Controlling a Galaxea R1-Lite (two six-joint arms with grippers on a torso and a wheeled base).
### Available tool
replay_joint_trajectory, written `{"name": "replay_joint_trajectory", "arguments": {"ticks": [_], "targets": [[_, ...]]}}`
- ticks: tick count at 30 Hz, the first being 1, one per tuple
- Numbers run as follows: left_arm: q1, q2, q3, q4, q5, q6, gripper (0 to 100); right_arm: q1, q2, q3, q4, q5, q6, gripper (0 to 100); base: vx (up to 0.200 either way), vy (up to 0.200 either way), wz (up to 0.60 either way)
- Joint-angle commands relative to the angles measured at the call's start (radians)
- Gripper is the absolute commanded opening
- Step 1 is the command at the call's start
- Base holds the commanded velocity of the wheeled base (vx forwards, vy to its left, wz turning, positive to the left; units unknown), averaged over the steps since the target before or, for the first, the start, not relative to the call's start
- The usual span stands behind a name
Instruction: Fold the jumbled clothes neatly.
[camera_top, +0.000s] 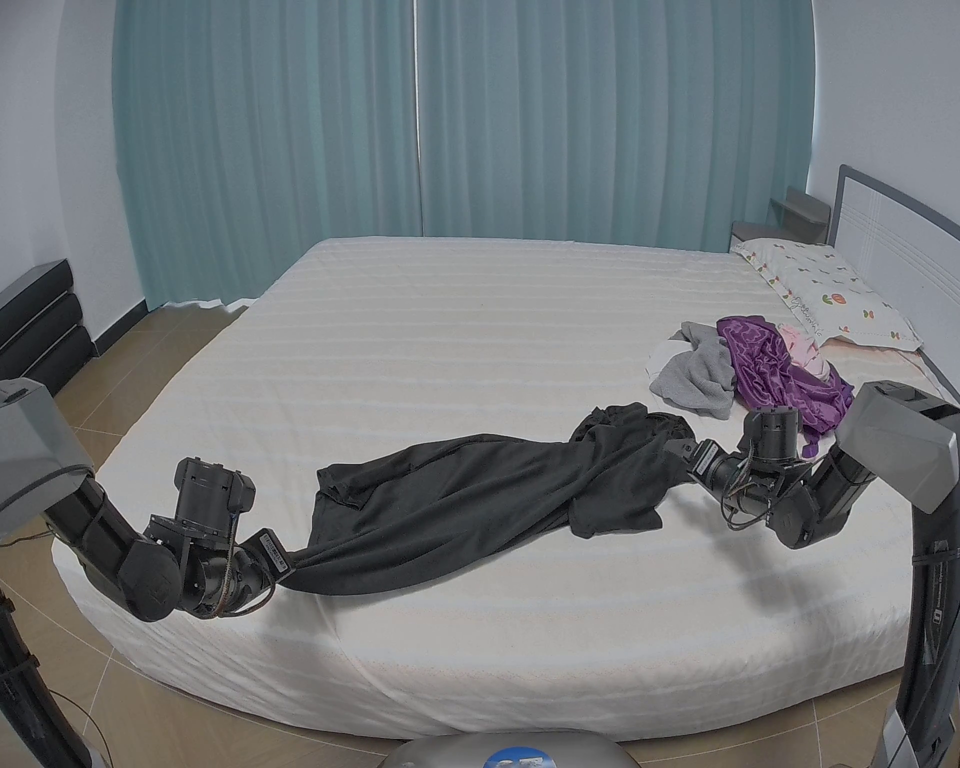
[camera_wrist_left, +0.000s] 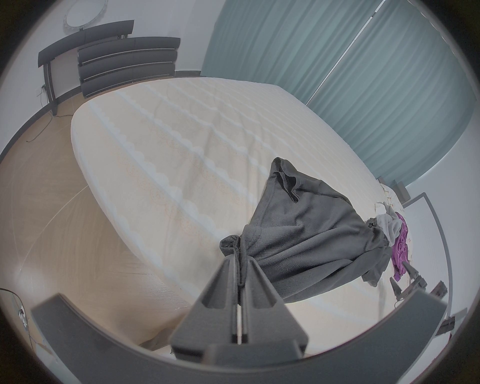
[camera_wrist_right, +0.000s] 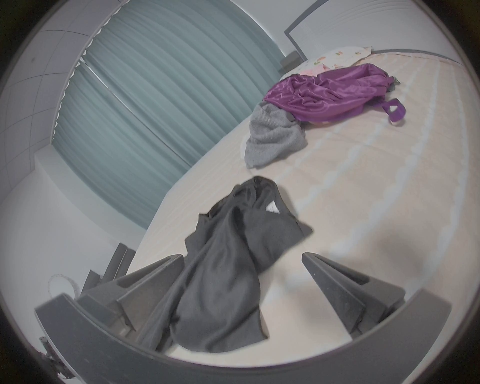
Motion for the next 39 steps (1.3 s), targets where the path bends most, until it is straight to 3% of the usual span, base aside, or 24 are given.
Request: {"name": "replay_joint_trajectory", "arguments": {"ticks": [1,11,26,27,39], "targets": [[0.000,-0.005,0.005,0.000,0.000,0.000,0,0.027,-0.095,0.144,-0.009,0.046,-0.003,100,0.000,0.000,0.00],[-0.002,-0.005,0.005,0.000,0.000,0.000,0,0.090,-0.054,0.230,-0.006,0.049,0.005,100,0.000,0.000,0.00],[-0.002,-0.002,0.005,0.000,0.000,0.000,0,0.104,0.057,0.107,0.006,0.041,0.010,100,0.000,0.000,0.00],[-0.002,-0.002,0.005,0.000,0.000,0.000,0,0.107,0.060,0.098,0.006,0.040,0.010,0,0.000,0.000,0.00],[-0.002,-0.004,0.005,0.000,0.000,0.000,0,0.112,0.064,0.080,0.020,0.035,0.010,0,0.000,0.000,0.00]]}}
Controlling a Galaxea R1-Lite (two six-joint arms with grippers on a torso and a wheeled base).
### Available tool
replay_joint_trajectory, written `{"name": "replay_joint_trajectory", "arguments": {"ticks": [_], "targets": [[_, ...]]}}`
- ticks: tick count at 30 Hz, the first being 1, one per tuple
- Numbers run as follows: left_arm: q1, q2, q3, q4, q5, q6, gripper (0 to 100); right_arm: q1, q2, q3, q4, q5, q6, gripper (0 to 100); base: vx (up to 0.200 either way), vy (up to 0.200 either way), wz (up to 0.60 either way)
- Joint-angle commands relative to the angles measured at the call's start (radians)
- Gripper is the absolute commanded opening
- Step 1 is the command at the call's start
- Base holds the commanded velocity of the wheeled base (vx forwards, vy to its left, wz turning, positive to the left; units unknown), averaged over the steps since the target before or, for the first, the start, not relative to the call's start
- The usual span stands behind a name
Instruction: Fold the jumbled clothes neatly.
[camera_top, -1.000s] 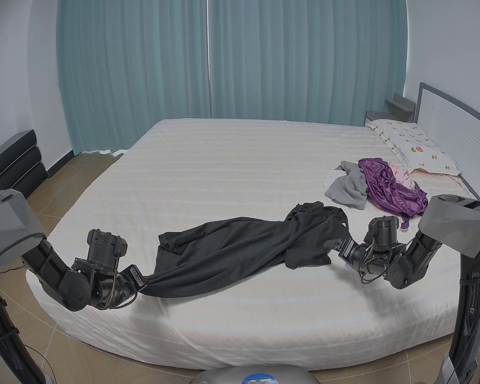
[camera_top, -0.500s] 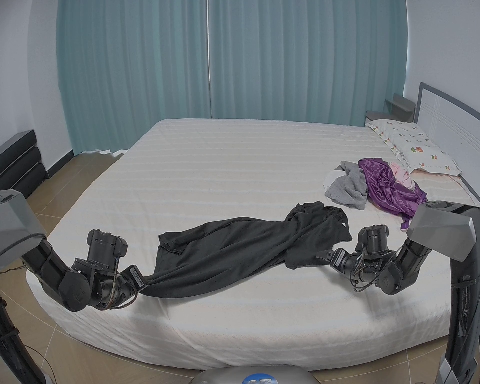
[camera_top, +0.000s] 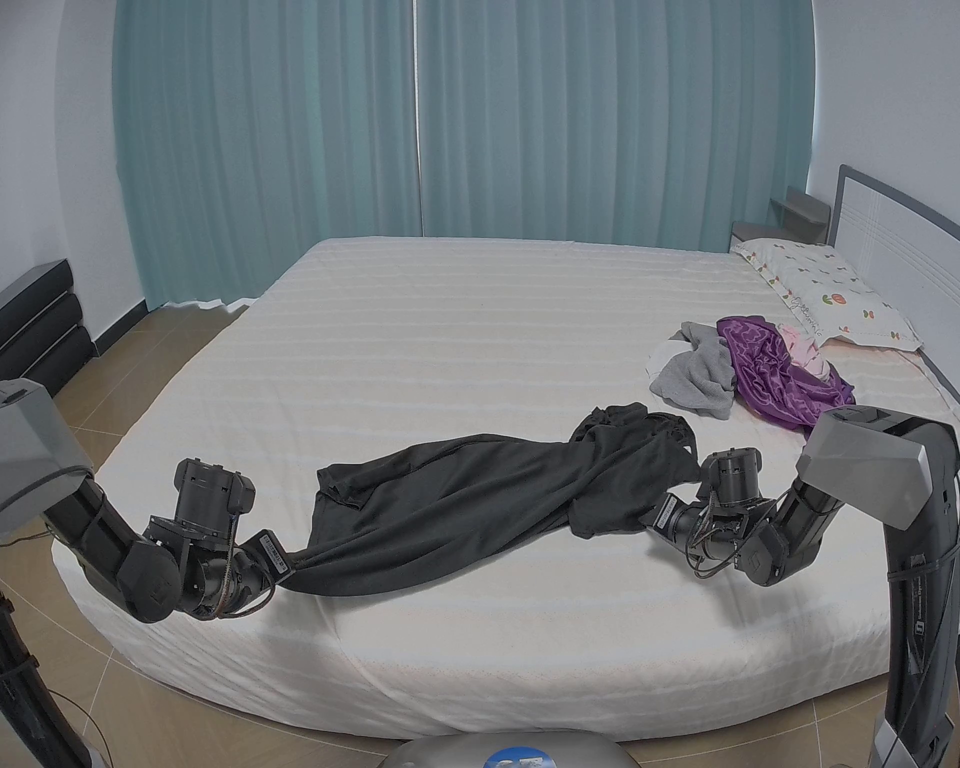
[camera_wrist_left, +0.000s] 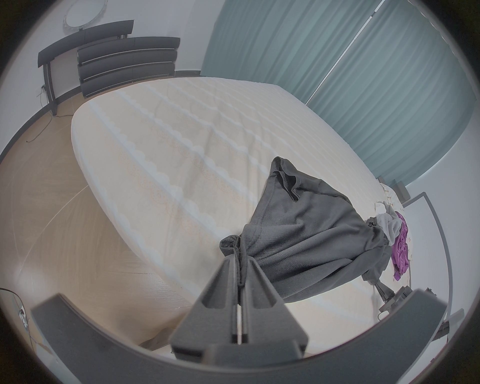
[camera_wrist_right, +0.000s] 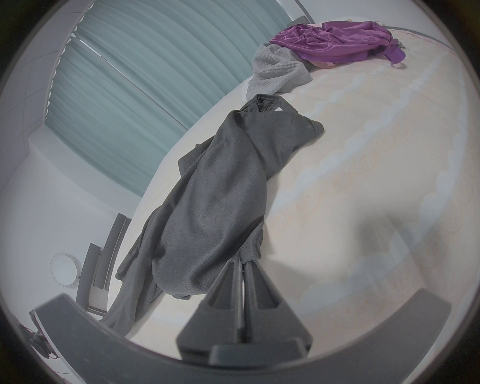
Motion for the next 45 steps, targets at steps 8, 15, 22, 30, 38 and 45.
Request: {"name": "replay_joint_trajectory", "arguments": {"ticks": [8,15,22,30,38,45], "targets": [[0.000,-0.002,0.002,0.000,0.001,0.001,0,-0.012,-0.139,0.138,-0.004,0.011,-0.002,0,0.000,0.000,0.00],[0.000,-0.004,0.008,0.000,0.001,0.004,0,-0.061,-0.307,0.325,-0.004,0.043,-0.012,0,0.000,0.000,0.00],[0.000,-0.013,0.017,0.000,0.001,0.010,0,-0.099,-0.445,0.527,-0.002,0.111,-0.074,0,0.000,0.000,0.00],[0.000,-0.024,0.022,0.001,0.001,0.010,0,-0.115,-0.563,0.653,-0.001,0.115,-0.098,0,0.000,0.000,0.00],[0.001,-0.056,0.022,0.006,0.001,0.012,0,-0.109,-0.652,0.728,0.090,0.140,-0.140,0,0.000,0.000,0.00],[0.001,-0.078,0.045,0.010,-0.001,0.033,0,-0.132,-0.658,0.759,0.110,0.161,-0.175,0,0.000,0.000,0.00]]}}
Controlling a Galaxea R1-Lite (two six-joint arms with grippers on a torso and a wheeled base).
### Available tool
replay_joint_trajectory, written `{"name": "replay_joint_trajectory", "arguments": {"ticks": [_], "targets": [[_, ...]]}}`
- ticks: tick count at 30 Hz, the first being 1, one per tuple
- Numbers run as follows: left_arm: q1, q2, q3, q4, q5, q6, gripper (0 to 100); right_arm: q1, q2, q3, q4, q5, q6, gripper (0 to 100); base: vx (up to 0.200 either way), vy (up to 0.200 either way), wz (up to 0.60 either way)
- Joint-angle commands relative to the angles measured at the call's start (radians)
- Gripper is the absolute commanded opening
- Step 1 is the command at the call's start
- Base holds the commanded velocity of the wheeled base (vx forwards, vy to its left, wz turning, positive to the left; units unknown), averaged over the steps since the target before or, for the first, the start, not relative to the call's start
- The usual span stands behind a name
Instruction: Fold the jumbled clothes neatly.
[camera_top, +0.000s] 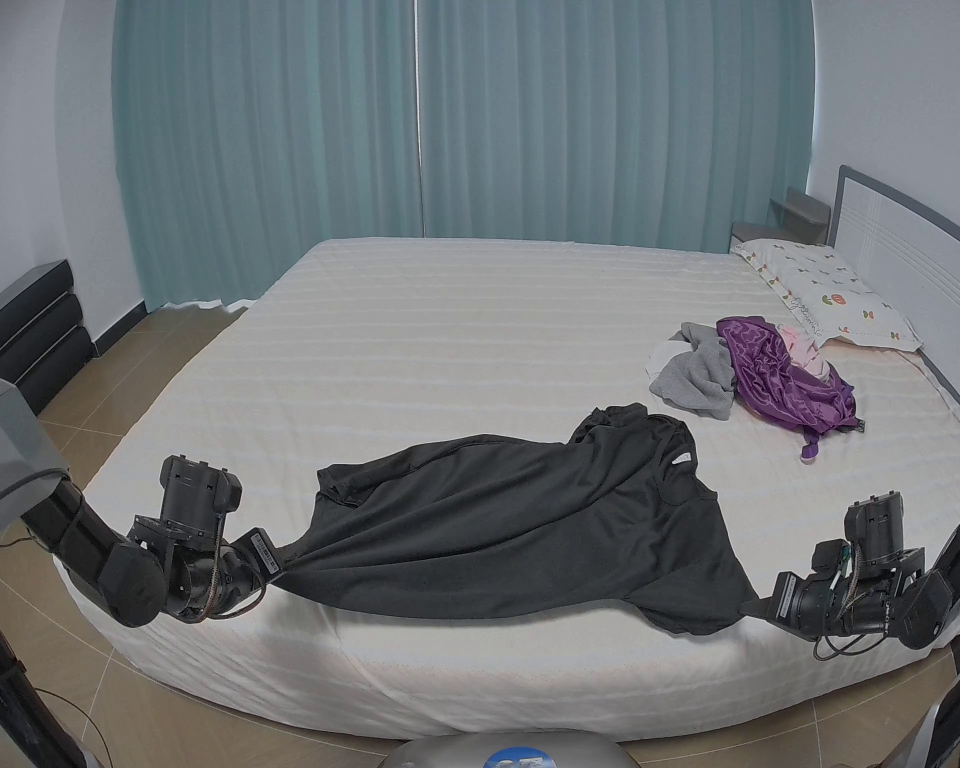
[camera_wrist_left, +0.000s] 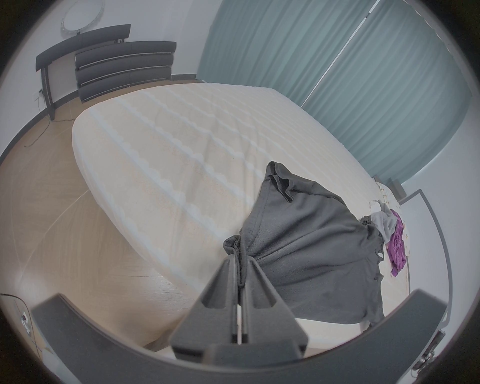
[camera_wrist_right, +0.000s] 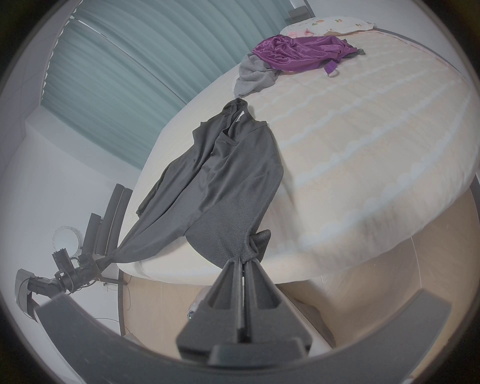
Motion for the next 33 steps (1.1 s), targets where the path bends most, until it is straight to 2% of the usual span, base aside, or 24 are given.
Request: {"name": "replay_joint_trajectory", "arguments": {"ticks": [1,8,18,19,21,22,26,33], "targets": [[-0.002,-0.010,0.018,-0.001,0.000,0.016,0,-0.012,-0.020,0.016,0.007,0.002,-0.002,0,0.000,0.000,0.00],[-0.007,0.034,0.019,-0.004,0.000,0.024,0,-0.016,0.019,0.028,0.089,0.011,-0.067,0,0.000,0.000,0.00],[-0.022,0.082,0.021,-0.003,-0.001,0.024,0,-0.009,0.136,-0.003,0.078,0.022,-0.102,0,0.000,0.000,0.00],[-0.022,0.085,0.022,-0.003,-0.001,0.024,0,-0.009,0.151,-0.004,0.076,0.022,-0.111,100,0.000,0.000,0.00],[-0.024,0.088,0.027,-0.004,-0.001,0.026,0,-0.009,0.164,-0.004,0.075,0.022,-0.116,100,0.000,0.000,0.00],[-0.030,0.093,0.029,-0.003,-0.001,0.026,100,-0.012,0.170,-0.007,0.069,0.023,-0.117,100,0.000,0.000,0.00],[-0.033,0.097,0.027,-0.006,-0.001,0.024,100,-0.020,0.167,-0.020,0.041,0.025,-0.106,100,0.000,0.000,0.00],[-0.019,0.083,0.019,-0.010,-0.001,0.023,100,-0.106,0.193,-0.044,-0.082,0.026,-0.114,100,0.000,0.000,0.00]]}}
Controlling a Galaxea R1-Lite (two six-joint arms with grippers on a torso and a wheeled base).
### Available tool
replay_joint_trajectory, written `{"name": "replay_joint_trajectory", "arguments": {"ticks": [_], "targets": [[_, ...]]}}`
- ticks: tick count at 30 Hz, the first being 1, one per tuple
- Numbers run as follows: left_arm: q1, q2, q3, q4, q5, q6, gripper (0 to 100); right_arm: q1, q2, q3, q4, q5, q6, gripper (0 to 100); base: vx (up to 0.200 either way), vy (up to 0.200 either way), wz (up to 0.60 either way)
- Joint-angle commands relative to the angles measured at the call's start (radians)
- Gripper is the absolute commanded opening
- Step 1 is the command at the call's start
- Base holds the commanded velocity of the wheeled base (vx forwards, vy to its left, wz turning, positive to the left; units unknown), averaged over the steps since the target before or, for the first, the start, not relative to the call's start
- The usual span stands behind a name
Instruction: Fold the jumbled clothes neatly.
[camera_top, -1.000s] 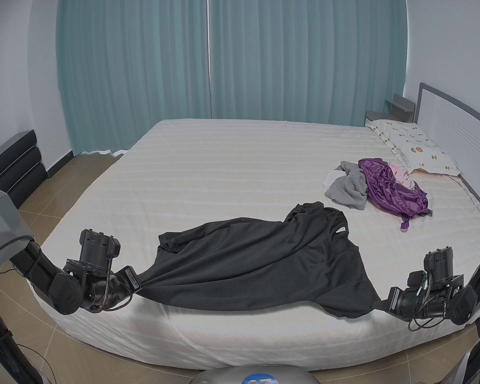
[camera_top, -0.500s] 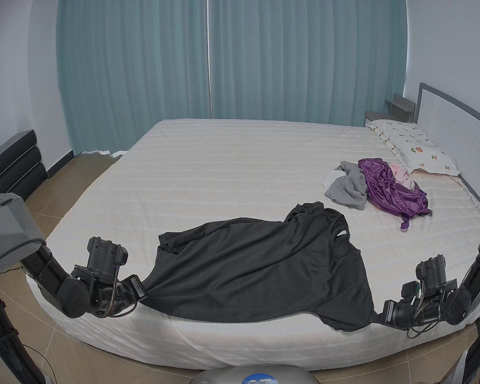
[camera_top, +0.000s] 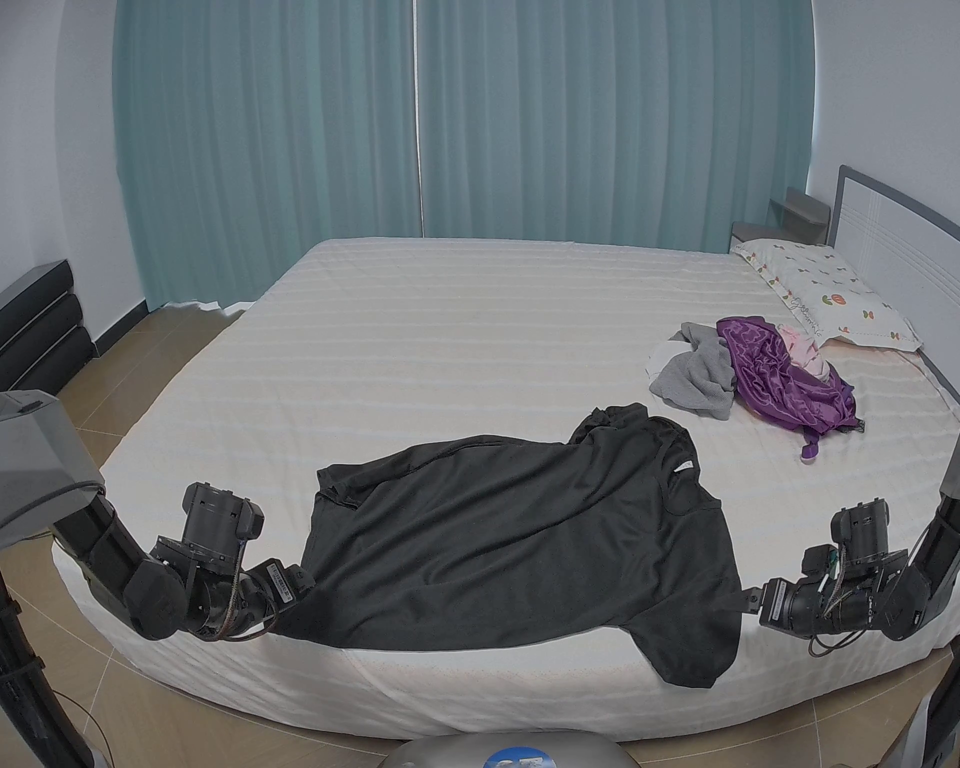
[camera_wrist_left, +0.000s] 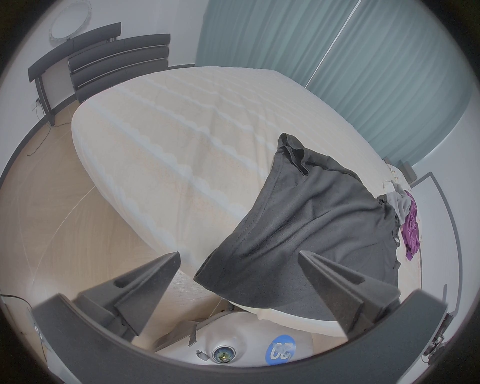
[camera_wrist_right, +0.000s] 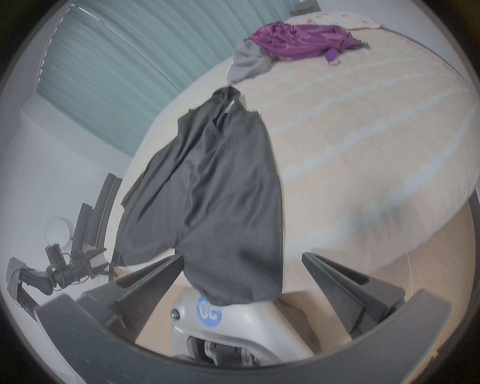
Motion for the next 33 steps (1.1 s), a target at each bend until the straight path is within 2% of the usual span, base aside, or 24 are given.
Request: {"name": "replay_joint_trajectory", "arguments": {"ticks": [1,12,13,18,26,30,33], "targets": [[0.007,-0.004,-0.005,-0.002,0.000,-0.002,100,-0.044,0.042,-0.014,-0.031,0.002,-0.006,100,0.000,0.000,0.00],[0.008,-0.011,-0.011,-0.002,0.000,-0.006,100,-0.061,0.260,-0.026,-0.268,0.021,0.007,100,0.000,0.000,0.00],[0.010,-0.011,-0.011,-0.002,0.000,-0.006,100,-0.056,0.283,-0.028,-0.299,0.022,0.007,0,0.000,0.000,0.00],[0.010,-0.011,-0.010,-0.004,-0.001,-0.006,100,-0.050,0.293,-0.026,-0.310,0.021,0.007,0,0.000,0.000,0.00],[0.008,-0.011,-0.007,-0.004,-0.001,-0.003,100,-0.105,0.240,0.014,-0.302,0.021,-0.004,0,0.000,0.000,0.00],[0.008,-0.011,-0.005,-0.004,-0.001,-0.003,100,-0.138,0.214,0.064,-0.307,0.024,-0.026,0,0.000,0.000,0.00],[0.004,-0.011,-0.002,-0.004,-0.001,-0.002,100,-0.179,0.194,0.097,-0.308,0.040,-0.084,0,0.000,0.000,0.00]]}}
